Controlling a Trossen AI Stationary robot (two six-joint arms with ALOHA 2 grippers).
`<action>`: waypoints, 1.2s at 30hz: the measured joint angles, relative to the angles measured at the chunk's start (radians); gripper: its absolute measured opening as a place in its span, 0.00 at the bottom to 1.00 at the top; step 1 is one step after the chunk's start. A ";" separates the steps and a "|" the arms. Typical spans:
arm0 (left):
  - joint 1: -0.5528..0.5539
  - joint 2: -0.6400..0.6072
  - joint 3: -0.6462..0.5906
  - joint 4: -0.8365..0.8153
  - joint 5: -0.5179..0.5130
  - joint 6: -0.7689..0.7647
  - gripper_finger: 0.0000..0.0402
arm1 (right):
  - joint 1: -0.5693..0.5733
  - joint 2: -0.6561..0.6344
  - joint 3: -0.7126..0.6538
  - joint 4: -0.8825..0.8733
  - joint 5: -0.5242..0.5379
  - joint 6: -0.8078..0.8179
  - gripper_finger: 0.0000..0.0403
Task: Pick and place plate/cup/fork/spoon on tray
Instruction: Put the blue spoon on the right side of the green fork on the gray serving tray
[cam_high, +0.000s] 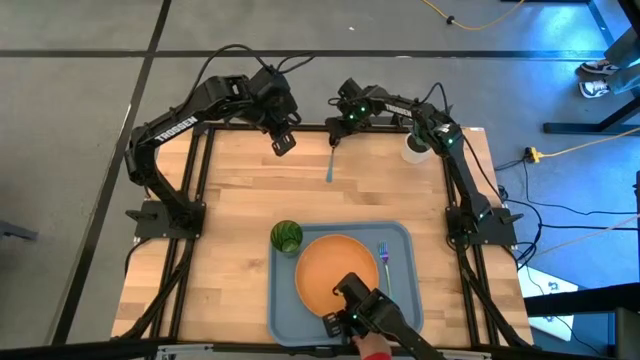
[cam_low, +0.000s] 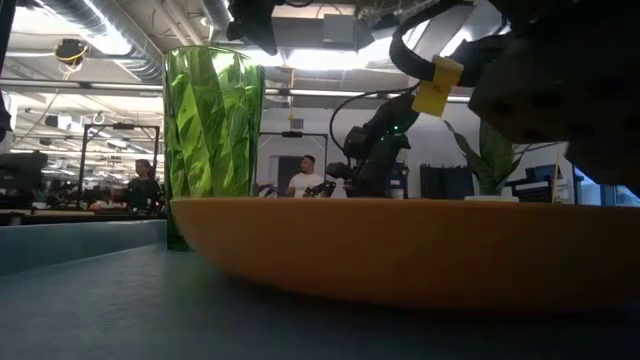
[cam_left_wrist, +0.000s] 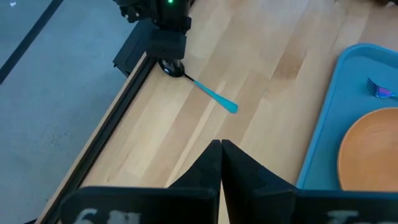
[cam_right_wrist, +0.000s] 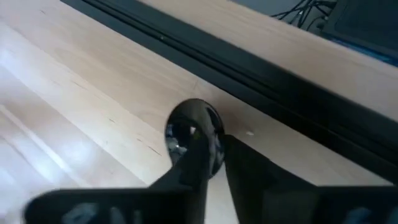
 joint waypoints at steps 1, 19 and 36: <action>0.000 0.000 0.000 0.002 0.000 0.000 0.00 | 0.000 0.000 0.003 -0.003 0.000 -0.004 0.12; 0.000 0.000 0.000 0.005 0.000 0.000 0.00 | 0.002 0.000 0.261 -0.316 0.039 -0.248 0.00; 0.000 0.000 0.000 0.003 0.000 0.005 0.00 | 0.079 -0.106 0.432 -0.802 0.190 -0.409 0.00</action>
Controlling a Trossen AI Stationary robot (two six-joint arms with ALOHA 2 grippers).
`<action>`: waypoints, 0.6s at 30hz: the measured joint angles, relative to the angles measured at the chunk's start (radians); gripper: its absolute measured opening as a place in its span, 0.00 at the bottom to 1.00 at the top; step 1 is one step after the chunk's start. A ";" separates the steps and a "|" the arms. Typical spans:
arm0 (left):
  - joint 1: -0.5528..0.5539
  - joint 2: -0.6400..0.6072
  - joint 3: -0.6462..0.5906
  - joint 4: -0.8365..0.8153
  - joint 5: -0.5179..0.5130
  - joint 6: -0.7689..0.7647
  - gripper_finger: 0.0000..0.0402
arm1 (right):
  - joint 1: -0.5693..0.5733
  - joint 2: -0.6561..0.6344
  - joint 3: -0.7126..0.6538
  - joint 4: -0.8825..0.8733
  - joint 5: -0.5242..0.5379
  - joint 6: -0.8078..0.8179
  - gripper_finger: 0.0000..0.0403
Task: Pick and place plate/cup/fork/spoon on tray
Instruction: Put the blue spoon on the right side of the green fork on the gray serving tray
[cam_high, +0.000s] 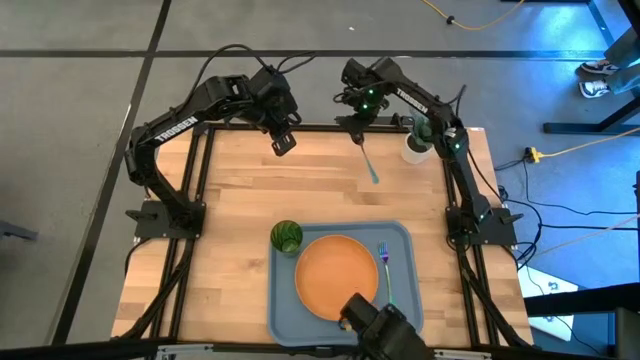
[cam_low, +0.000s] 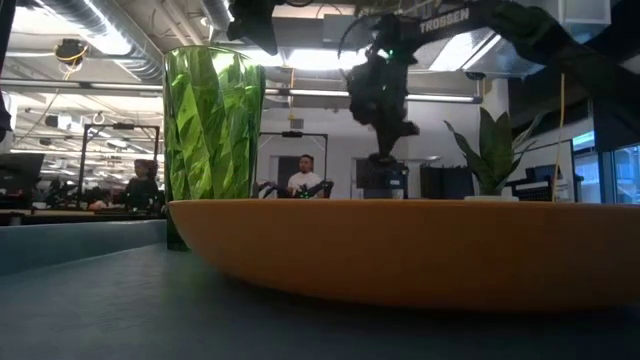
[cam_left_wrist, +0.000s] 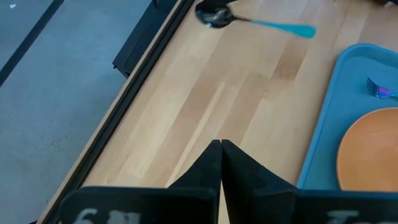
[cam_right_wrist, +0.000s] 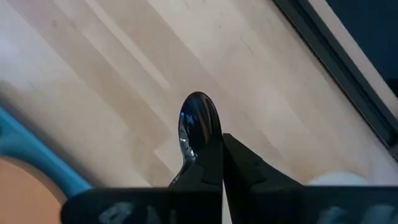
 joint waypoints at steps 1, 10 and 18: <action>0.000 0.000 0.000 -0.001 0.000 0.000 0.00 | 0.007 -0.013 0.000 -0.011 0.013 0.000 0.00; 0.000 0.000 0.000 -0.016 0.000 0.026 0.00 | 0.102 -0.180 0.000 -0.007 0.064 0.104 0.00; 0.000 0.000 0.000 -0.029 0.000 0.045 0.00 | 0.217 -0.327 0.000 -0.007 0.164 0.281 0.00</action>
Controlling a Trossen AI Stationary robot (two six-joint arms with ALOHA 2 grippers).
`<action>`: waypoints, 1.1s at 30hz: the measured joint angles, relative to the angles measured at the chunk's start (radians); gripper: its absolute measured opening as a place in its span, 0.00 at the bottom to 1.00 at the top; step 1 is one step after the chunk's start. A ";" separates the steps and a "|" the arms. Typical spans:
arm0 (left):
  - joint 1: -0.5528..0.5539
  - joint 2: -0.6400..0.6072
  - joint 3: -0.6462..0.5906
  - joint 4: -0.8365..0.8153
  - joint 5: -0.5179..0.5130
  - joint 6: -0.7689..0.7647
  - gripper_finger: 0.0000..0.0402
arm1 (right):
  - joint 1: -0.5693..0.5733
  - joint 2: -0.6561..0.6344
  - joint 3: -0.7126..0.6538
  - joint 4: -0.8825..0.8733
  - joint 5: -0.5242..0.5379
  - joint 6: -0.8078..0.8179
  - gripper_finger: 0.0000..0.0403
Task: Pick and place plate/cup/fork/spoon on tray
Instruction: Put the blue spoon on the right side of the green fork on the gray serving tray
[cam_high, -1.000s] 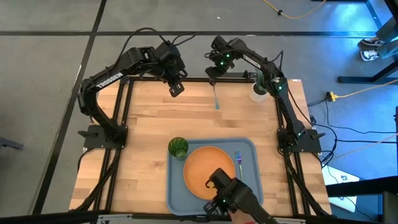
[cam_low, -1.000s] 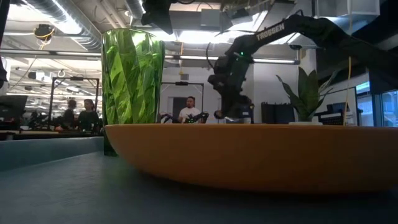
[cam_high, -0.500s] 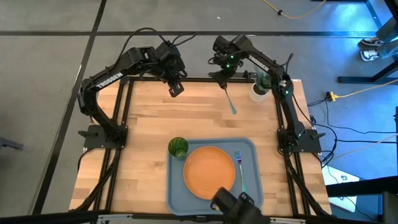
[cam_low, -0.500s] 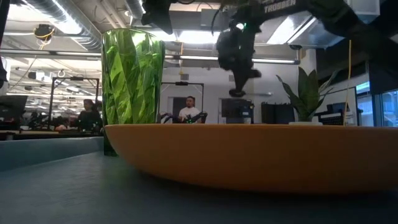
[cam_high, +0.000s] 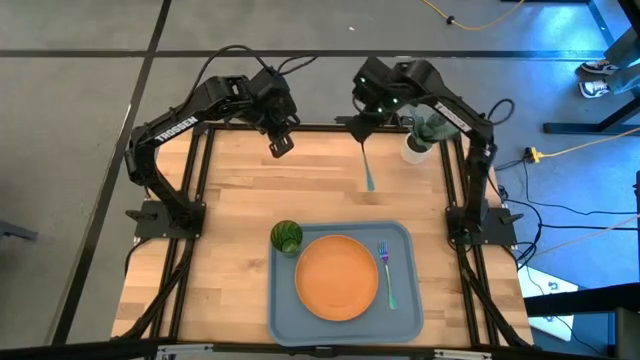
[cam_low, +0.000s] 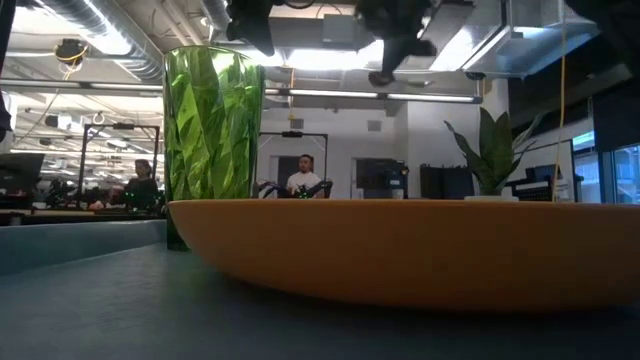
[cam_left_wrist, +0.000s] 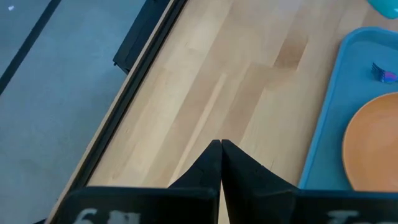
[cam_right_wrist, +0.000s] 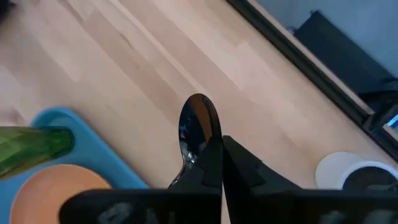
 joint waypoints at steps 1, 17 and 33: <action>0.000 0.000 0.000 0.000 0.000 0.007 0.00 | 0.016 -0.014 -0.002 0.001 0.021 0.020 0.00; 0.000 0.000 0.000 0.000 0.031 0.058 0.00 | 0.296 -0.465 -0.744 0.010 0.099 0.543 0.00; 0.000 0.000 0.000 0.001 0.077 0.049 0.00 | 0.621 -0.679 -1.271 0.357 -0.100 0.992 0.00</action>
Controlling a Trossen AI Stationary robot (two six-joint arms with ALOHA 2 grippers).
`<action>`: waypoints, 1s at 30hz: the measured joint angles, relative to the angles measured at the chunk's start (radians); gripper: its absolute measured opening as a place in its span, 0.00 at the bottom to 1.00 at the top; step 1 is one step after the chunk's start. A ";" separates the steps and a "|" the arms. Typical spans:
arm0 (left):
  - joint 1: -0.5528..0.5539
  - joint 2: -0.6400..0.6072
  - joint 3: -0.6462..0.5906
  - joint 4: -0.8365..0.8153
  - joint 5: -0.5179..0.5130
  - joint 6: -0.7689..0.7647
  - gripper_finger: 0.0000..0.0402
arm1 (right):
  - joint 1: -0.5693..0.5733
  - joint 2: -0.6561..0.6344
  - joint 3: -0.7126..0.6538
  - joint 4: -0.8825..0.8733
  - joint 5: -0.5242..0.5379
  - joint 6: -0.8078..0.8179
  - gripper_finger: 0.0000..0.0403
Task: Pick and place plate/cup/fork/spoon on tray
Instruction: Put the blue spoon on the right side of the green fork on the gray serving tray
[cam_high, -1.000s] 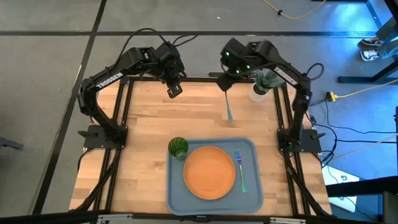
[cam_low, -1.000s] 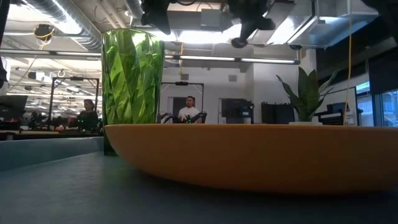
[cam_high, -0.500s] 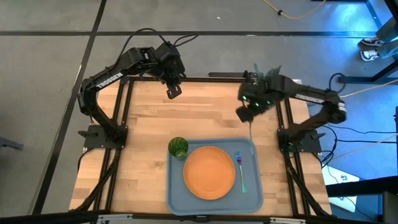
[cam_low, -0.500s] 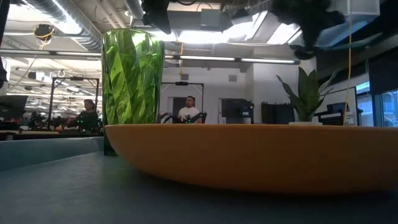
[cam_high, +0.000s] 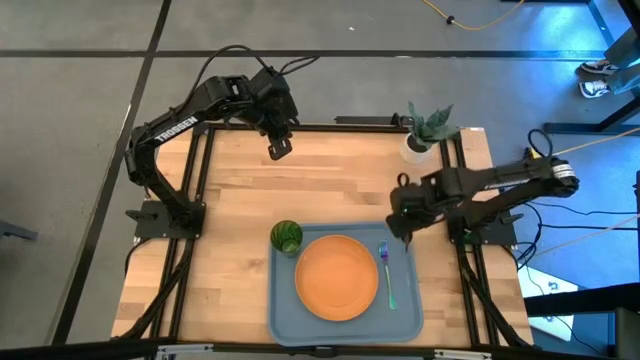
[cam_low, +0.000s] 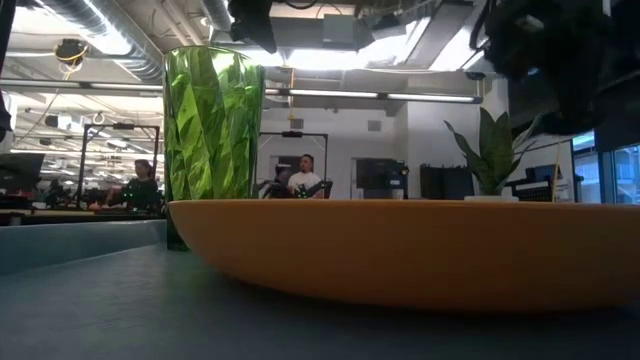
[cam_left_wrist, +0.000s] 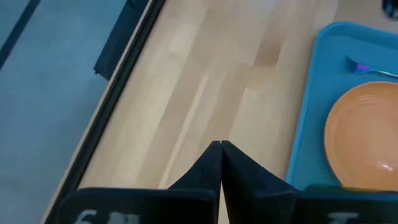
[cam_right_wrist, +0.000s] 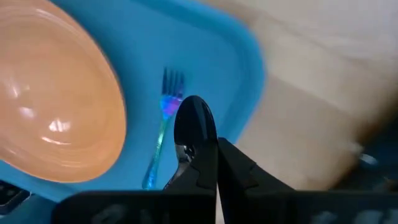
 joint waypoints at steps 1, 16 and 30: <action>0.000 0.000 0.000 0.000 0.000 -0.001 0.00 | 0.012 0.001 -0.029 0.044 -0.009 0.006 0.00; 0.000 0.000 0.000 0.000 0.001 -0.025 0.00 | 0.073 0.001 -0.371 0.429 -0.086 0.052 0.00; 0.000 0.000 0.000 0.000 0.001 -0.027 0.00 | 0.072 0.000 -0.526 0.644 -0.089 0.026 0.00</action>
